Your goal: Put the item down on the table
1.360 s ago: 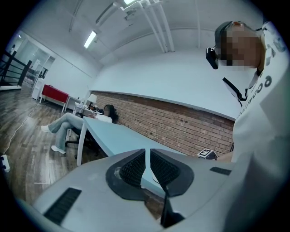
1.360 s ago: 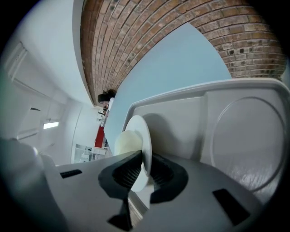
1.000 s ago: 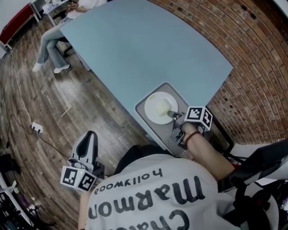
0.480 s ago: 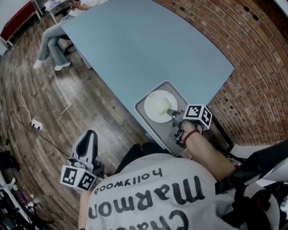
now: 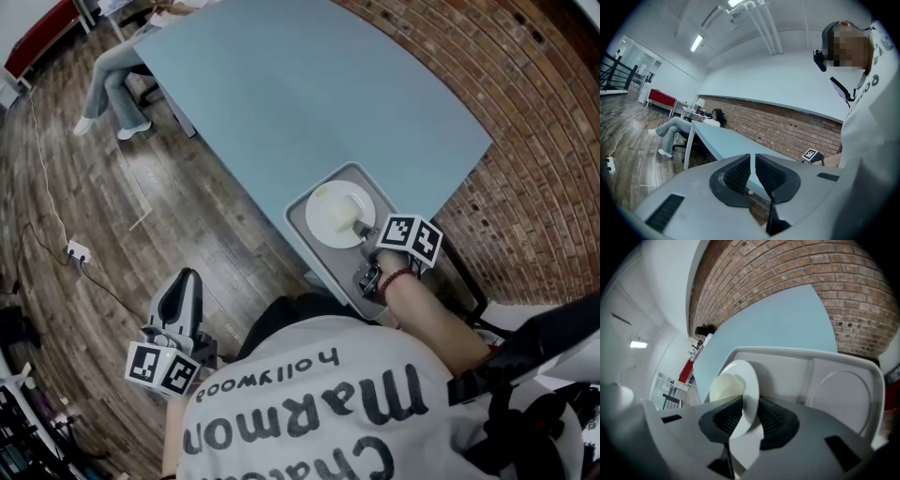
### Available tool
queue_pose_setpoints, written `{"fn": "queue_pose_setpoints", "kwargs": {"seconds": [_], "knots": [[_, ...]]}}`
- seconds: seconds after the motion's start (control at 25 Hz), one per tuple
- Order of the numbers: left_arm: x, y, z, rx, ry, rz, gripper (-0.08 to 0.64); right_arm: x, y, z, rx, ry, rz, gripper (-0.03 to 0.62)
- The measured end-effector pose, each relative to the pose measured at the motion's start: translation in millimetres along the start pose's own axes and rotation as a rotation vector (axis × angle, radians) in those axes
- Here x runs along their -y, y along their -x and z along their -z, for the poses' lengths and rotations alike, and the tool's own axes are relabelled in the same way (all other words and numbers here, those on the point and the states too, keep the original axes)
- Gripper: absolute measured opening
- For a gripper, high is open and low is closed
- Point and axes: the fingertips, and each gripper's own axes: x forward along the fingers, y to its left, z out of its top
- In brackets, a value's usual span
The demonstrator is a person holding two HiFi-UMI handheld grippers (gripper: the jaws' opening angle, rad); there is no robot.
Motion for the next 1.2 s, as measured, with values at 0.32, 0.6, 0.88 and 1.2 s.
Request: {"fn": "queue_pose_setpoints", "kwargs": {"seconds": [0.32,0.6,0.88,1.2], "knots": [[-5.0,5.1,1.3,-0.003,0.004,0.002,0.037,-3.5,5.1,-4.6,0.056,0.161,0.063,0.099],[-4.2,5.6,3.5,-0.01,0.001,0.008,0.037,3.9,3.8,-4.1,0.088,0.403,0.194,0.129],[-7.3,12.0,2.5,-0.01,-0.003,0.004,0.037,1.2,0.7,0.1,0.084,0.418,0.192,0.13],[-3.5,15.2,5.1,-0.014,-0.003,0.002,0.037,-1.9,-1.0,1.7,0.047,0.549,0.198,0.138]]}}
